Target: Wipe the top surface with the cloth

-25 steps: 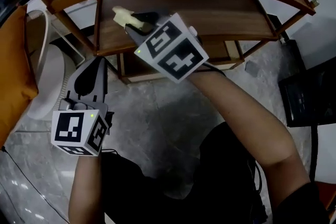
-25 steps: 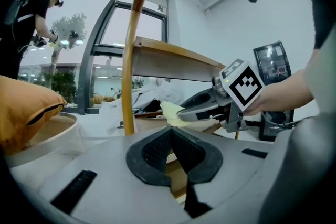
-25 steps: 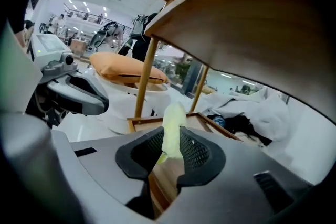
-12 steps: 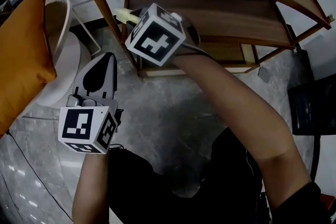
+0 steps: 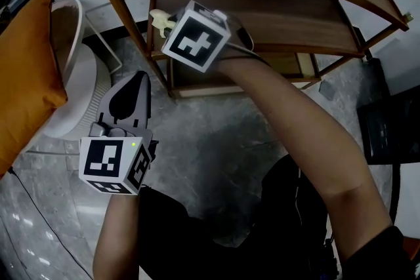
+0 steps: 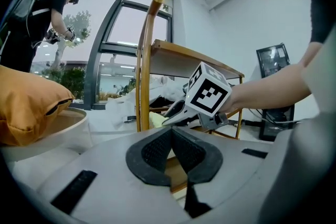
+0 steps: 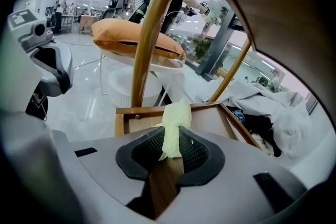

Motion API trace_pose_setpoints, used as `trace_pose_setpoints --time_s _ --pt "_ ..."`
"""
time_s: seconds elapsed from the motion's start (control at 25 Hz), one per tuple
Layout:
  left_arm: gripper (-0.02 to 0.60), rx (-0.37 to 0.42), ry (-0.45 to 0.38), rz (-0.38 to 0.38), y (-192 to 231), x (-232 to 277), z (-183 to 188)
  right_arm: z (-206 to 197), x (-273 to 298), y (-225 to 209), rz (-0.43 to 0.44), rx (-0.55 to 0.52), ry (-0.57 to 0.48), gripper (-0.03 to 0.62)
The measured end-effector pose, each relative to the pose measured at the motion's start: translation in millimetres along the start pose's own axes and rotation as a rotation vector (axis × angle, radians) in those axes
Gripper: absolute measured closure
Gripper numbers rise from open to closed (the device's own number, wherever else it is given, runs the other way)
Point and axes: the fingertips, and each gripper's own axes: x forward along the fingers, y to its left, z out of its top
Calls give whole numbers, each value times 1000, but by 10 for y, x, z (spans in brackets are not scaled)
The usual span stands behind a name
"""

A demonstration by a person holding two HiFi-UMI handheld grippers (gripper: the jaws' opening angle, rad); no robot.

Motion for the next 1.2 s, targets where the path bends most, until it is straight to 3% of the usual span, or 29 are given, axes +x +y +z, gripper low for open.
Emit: trace_pose_setpoints --time_s 1.2 --pt "569 49 5 -149 -1087 600 211 -1380 -737 -830 -108 39 128 507"
